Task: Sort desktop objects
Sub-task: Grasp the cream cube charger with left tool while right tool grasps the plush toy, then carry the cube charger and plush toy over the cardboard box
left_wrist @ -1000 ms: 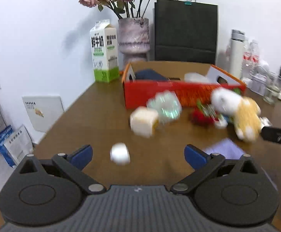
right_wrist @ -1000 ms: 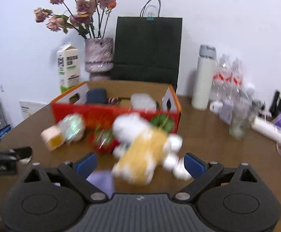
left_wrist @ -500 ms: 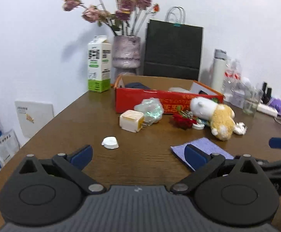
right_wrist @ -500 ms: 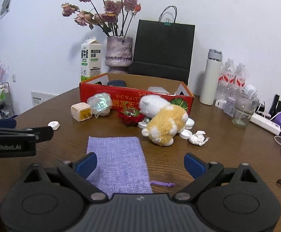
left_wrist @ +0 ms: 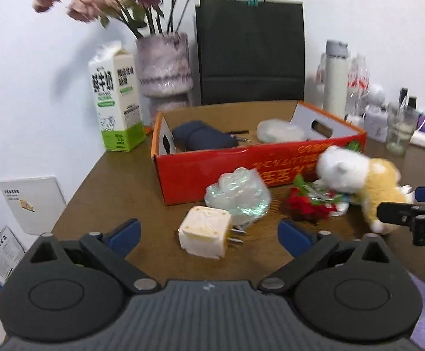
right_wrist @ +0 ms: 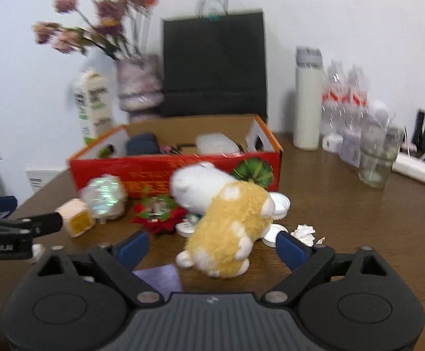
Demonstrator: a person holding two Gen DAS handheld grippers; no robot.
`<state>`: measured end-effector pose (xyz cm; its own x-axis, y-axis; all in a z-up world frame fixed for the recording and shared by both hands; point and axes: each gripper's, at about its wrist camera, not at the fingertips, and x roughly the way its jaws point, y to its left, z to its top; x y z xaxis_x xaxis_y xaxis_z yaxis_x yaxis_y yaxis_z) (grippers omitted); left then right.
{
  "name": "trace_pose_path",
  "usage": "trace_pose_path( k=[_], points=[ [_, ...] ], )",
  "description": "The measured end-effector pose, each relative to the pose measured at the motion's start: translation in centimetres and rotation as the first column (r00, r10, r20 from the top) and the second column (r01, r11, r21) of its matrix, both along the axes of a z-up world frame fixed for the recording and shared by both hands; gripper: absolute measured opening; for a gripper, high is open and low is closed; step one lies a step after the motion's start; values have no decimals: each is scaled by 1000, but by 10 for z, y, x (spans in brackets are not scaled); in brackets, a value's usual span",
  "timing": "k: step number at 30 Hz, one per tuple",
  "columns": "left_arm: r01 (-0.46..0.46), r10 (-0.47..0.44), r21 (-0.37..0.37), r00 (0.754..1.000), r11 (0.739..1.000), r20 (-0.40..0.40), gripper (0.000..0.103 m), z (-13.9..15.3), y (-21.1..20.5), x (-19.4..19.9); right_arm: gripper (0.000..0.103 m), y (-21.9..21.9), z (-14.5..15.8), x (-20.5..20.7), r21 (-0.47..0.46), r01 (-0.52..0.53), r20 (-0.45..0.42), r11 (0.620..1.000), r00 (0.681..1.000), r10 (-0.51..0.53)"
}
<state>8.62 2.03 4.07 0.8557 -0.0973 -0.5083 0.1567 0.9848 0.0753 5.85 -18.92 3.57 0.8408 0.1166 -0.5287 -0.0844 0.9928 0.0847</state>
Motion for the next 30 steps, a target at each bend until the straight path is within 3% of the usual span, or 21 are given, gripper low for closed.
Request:
trace_pose_path(
  k=[3,5,7,9,11,17,19,20,22,24,26,30],
  points=[
    [19,-20,-14,1000,1000,-15,92,-6,4,18,81,3,-13,15,6,16,-33,1000,999,-16],
    [43,-44,-36,998,998,-41,91,-8,7,26,70,7,-22,21,-6,19,-48,1000,999,-20],
    [45,-50,-71,997,996,-62,83,-9,11,34,60,9,-28,26,-18,19,-67,1000,998,-20],
    [43,-54,-110,993,993,-100,61,-11,15,40,53,8,-30,26,-15,27,-71,1000,997,-28],
    [25,-39,-111,992,993,-118,52,-12,18,39,50,5,-29,23,-8,37,-54,999,998,-37],
    [5,-20,-110,991,994,-132,51,-10,15,15,46,-5,-19,6,22,79,24,997,997,-80],
    [-10,-2,-90,992,996,-128,71,-11,11,15,45,-9,-16,0,34,90,51,995,995,-91],
    [-8,-2,-74,991,997,-132,86,-13,10,19,45,-10,-15,-1,43,94,61,995,994,-96],
    [9,-20,-70,987,998,-157,79,-18,10,28,45,-12,-14,-2,62,95,70,994,993,-100],
    [23,-49,-139,981,990,-185,61,-19,16,35,45,-11,-14,-3,58,95,75,994,992,-99],
    [-1,-37,-183,978,983,-204,60,-19,21,36,45,-10,-15,-4,56,95,75,994,992,-100],
    [-29,0,-163,985,986,-171,60,-7,22,22,43,-11,-10,-10,43,92,99,995,991,-96]
  ],
)
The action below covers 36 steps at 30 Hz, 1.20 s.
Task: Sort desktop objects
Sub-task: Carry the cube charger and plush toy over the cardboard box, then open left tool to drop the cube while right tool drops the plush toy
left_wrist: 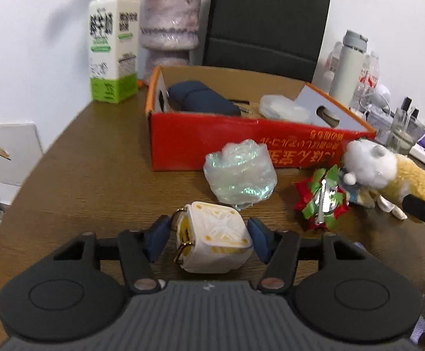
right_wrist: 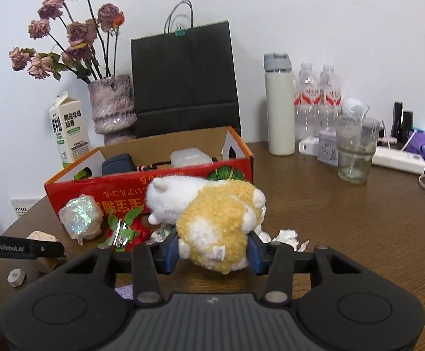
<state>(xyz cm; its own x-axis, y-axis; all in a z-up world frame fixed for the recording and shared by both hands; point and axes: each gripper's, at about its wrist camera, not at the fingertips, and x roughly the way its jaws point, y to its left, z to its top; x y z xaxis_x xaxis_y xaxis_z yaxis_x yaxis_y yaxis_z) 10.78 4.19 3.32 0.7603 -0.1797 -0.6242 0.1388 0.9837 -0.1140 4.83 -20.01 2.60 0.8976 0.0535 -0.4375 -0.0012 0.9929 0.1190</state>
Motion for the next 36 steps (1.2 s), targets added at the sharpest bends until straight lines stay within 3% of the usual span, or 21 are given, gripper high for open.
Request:
trace_pose_path(
  k=[8,13,15,17,19,21,23,26,28,30,33,36],
  points=[
    [12,-7,-35,988,999,154,60,69,3,-15,42,-8,58,-27,-26,-49,132,998,990,52],
    [24,-20,-16,982,1000,190,60,109,-8,39,43,-20,106,29,-108,-59,123,992,990,72],
    [14,-18,24,987,1000,159,60,111,-17,74,43,-22,117,73,-135,-99,39,986,994,105],
    [-4,1,35,997,999,72,60,102,-21,110,43,-21,120,125,-128,-174,-102,976,982,161],
    [-23,24,27,999,999,-27,60,87,-21,139,43,-18,117,167,-88,-224,-258,971,946,195],
    [-12,15,49,998,999,-62,60,76,-21,153,44,-15,110,198,-46,-264,-387,963,894,227],
    [-12,17,54,996,998,-89,60,67,-20,162,46,-12,105,217,-40,-256,-459,966,863,210],
    [-12,18,49,991,999,-130,60,55,-19,170,51,-5,98,230,-34,-259,-499,965,841,208],
    [-43,50,56,990,998,-133,60,52,-17,170,58,0,95,230,-71,-229,-488,971,857,167],
    [-61,65,27,988,998,-141,67,54,-10,170,70,6,97,226,-120,-212,-448,970,883,137],
    [-79,77,-8,985,997,-153,72,62,-2,170,73,7,102,223,-137,-199,-375,970,917,135],
    [-87,85,-4,987,996,-136,80,73,2,162,75,6,110,221,-128,-201,-351,971,925,145]
  ],
)
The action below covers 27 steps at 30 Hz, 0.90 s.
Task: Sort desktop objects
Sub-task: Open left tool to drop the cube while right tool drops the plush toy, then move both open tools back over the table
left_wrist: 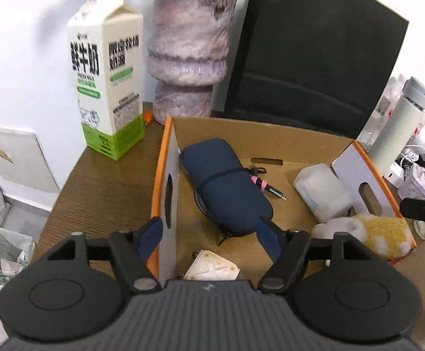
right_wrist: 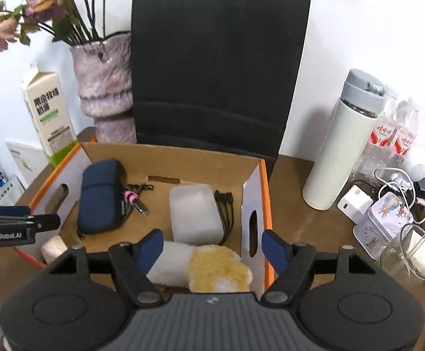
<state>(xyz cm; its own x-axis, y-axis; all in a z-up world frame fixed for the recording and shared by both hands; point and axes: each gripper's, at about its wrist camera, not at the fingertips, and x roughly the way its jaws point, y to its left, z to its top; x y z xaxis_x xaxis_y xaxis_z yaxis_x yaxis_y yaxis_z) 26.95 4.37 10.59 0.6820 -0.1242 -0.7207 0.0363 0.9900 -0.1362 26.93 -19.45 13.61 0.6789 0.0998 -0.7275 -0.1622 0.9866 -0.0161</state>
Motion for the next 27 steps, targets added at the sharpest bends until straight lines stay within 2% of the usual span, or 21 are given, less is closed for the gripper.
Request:
trace_pose_path(
  k=[4,6,7,9,14,18,22,24,27],
  points=[
    [-2,0,53,1000,999,32,92,14,-5,-21,77,0,6,-14,35,-18,9,999,1000,18],
    [-11,7,80,998,997,58,102,19,-7,-37,79,-2,6,-27,54,-24,19,998,1000,23],
    [-15,8,86,996,996,86,103,21,-6,-50,80,-2,5,-33,61,-25,30,998,999,24],
    [-22,12,83,993,996,115,103,18,-3,-76,89,-4,3,-54,63,-20,72,998,997,15],
    [-64,58,43,991,997,125,103,-7,10,-151,92,-10,-27,-135,-21,27,239,999,971,-22],
    [-48,51,-20,984,999,169,103,-31,4,-215,92,-14,-60,-195,12,12,257,1000,966,-14],
    [10,-4,-35,983,999,183,103,-53,-12,-260,92,-13,-89,-250,75,-21,245,997,969,2],
    [41,-36,-26,983,999,180,103,-63,-19,-275,92,-9,-96,-272,92,-22,240,995,971,-1],
    [45,-51,35,981,998,189,103,-73,-28,-288,92,-6,-102,-297,140,-54,235,989,972,20]
  ],
)
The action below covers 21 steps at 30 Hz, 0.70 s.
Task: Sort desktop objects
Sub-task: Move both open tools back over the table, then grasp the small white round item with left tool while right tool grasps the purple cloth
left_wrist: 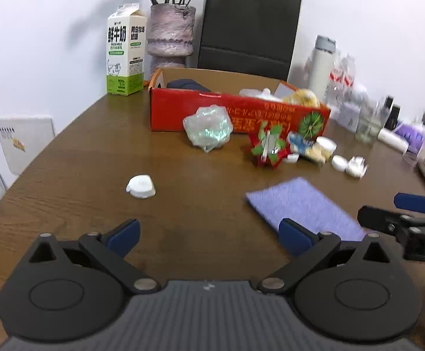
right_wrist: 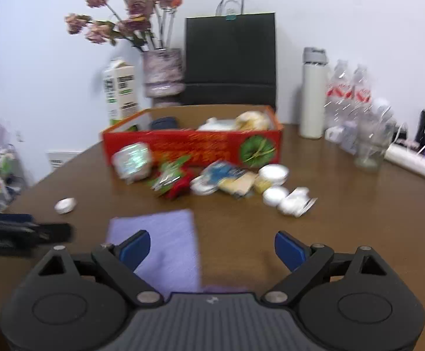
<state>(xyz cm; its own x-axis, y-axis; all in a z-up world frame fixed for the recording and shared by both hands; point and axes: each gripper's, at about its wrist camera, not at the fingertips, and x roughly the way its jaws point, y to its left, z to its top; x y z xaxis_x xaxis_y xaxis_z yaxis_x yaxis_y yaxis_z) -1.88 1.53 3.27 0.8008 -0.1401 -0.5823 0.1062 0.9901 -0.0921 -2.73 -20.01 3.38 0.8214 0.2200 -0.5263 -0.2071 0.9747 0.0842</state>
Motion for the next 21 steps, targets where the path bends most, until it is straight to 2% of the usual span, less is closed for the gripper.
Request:
trace_pose_path(
  k=[2,4,9,10,13,14,16,19,21],
  points=[
    [-13,13,16,1000,1000,-11,103,-3,-2,0,92,9,-3,-8,-5,-58,-11,998,998,58],
    [-7,7,9,1000,1000,0,103,-3,-1,-2,92,20,-4,-12,-49,-83,-5,995,997,83],
    [-56,56,-2,997,998,-47,103,-6,9,6,92,46,-9,-5,-127,-136,-13,982,991,136],
    [-54,55,17,998,998,-33,103,-5,12,8,92,51,-11,1,-132,-139,-26,981,990,137],
    [-103,97,161,994,982,45,103,2,16,26,92,60,-14,16,-137,-152,-82,979,987,142],
    [-100,92,174,994,980,56,103,4,20,35,92,61,-16,21,-135,-151,-96,979,986,139],
    [-97,92,143,995,985,38,102,6,32,52,92,62,-18,27,-126,-133,-102,983,987,120],
    [-86,85,70,996,994,7,95,3,45,71,92,58,-19,33,-96,-97,-101,991,991,88],
    [-103,104,54,995,993,-13,84,-3,47,80,90,56,-22,36,-83,-103,-118,991,989,92]
  ],
)
